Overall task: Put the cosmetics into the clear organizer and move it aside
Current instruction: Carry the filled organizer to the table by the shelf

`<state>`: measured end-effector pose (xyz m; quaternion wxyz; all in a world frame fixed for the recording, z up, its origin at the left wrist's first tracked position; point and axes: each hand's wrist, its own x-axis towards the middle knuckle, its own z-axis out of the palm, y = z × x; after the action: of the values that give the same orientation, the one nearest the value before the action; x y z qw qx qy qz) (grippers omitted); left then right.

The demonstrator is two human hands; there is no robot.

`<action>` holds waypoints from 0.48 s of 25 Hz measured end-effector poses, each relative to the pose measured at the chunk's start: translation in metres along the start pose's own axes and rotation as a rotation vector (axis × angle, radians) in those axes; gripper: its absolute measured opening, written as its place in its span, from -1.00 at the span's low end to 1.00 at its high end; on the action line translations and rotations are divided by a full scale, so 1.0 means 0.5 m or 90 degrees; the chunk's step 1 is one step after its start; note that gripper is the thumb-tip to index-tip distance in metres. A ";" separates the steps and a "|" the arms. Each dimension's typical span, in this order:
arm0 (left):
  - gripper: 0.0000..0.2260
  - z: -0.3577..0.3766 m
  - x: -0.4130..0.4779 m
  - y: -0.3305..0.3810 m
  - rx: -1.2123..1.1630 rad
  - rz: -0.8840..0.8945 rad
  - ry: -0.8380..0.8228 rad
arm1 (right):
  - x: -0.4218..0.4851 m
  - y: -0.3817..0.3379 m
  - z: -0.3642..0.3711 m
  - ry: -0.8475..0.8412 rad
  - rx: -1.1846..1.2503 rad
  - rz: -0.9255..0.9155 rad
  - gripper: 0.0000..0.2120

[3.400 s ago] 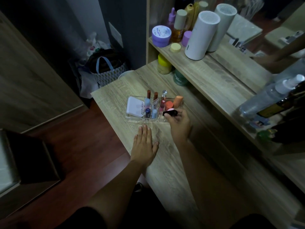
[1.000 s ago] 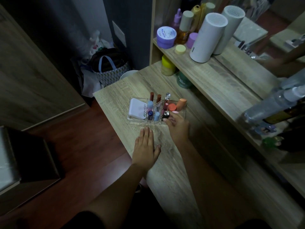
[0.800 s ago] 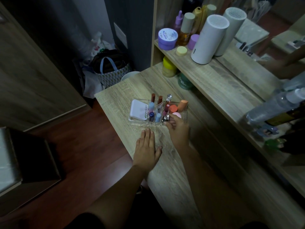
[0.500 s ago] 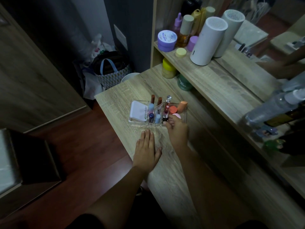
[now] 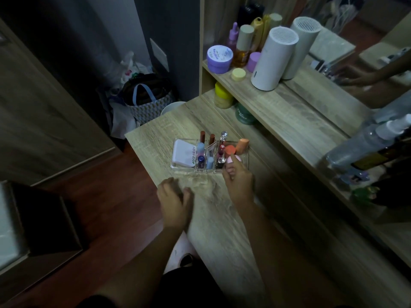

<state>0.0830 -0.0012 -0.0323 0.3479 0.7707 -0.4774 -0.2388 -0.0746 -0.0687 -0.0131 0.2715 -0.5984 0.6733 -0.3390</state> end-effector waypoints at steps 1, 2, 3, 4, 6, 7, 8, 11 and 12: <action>-0.50 -0.008 0.017 -0.005 0.002 -0.023 0.001 | -0.002 0.008 -0.002 -0.005 -0.009 0.000 -0.53; -0.42 -0.015 0.034 -0.011 0.003 -0.038 -0.007 | -0.004 0.016 -0.004 -0.002 -0.022 0.005 -0.51; -0.36 -0.022 0.052 -0.015 0.000 -0.045 -0.020 | -0.006 0.024 -0.006 0.015 -0.037 0.019 -0.47; -0.30 -0.028 0.070 -0.019 -0.001 -0.047 -0.039 | -0.007 0.032 -0.009 0.041 -0.050 0.037 -0.41; -0.28 -0.034 0.108 -0.025 0.021 -0.028 -0.088 | -0.002 0.049 -0.017 0.066 -0.048 0.083 -0.25; -0.31 -0.035 0.125 -0.028 0.041 -0.009 -0.117 | 0.003 0.058 -0.021 0.044 -0.026 0.109 -0.17; -0.34 -0.035 0.141 -0.029 0.060 0.010 -0.145 | 0.007 0.064 -0.025 0.007 0.006 0.128 -0.10; -0.37 -0.033 0.171 -0.021 0.047 0.044 -0.200 | 0.023 0.065 -0.024 -0.075 0.057 0.144 0.00; -0.34 -0.033 0.176 -0.016 0.029 0.054 -0.210 | 0.028 0.064 -0.022 -0.080 0.061 0.147 0.01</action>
<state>0.1369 -0.0733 -0.0311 0.2566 0.7081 -0.5653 -0.3365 -0.1049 -0.0792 -0.0304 0.3787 -0.5232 0.7023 -0.2992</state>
